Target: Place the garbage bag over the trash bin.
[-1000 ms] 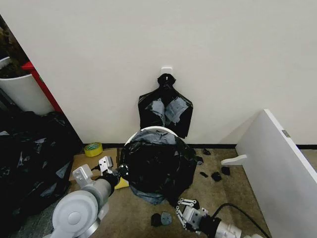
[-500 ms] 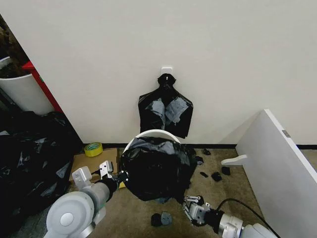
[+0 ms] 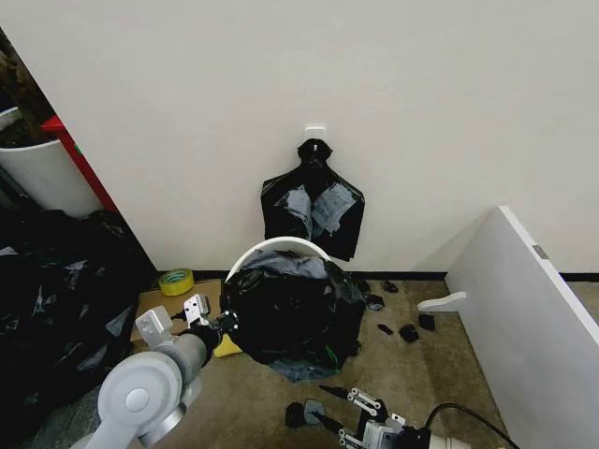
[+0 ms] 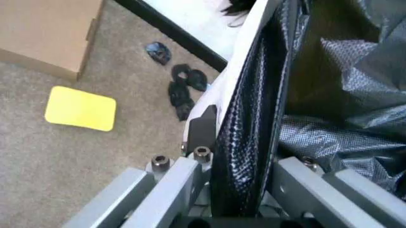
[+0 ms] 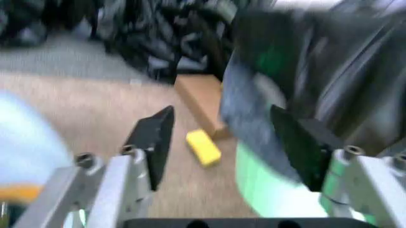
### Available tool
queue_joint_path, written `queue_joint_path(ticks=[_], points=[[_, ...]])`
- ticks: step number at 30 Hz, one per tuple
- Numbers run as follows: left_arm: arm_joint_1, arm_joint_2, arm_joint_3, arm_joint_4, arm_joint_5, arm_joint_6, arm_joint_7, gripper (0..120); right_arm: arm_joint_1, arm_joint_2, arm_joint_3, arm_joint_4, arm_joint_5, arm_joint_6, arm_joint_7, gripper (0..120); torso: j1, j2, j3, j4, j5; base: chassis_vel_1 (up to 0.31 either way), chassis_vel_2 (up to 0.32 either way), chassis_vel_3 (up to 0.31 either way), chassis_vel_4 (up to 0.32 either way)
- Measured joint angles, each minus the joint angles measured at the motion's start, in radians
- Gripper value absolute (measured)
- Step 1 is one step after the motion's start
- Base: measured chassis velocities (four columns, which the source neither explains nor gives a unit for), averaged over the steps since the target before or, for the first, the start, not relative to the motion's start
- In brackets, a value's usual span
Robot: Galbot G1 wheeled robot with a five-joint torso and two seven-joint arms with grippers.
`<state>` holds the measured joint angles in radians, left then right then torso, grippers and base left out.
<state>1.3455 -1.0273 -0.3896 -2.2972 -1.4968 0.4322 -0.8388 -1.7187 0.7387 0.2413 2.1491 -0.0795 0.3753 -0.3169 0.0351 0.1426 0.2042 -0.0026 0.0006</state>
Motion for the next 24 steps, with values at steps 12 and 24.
queue_joint_path(ticks=[12, 24], points=[[0.017, 0.020, 0.037, 0.017, 0.189, 0.027, 0.088, 1, 0.103, -0.033, 0.049, 0.288, 0.349, -0.213, 0.175, 98, 0.000, 0.000, 0.000, 0.0000, -0.0001, 0.000, 0.000, 0.000, 0.000], [0.061, 0.034, 0.077, -0.027, 0.493, 0.065, 0.253, 1, 0.236, -0.081, 0.012, 0.297, 0.452, -0.474, 0.249, 100, 0.000, 0.000, 0.000, -0.0002, 0.0000, 0.000, 0.000, 0.000, 0.000]])
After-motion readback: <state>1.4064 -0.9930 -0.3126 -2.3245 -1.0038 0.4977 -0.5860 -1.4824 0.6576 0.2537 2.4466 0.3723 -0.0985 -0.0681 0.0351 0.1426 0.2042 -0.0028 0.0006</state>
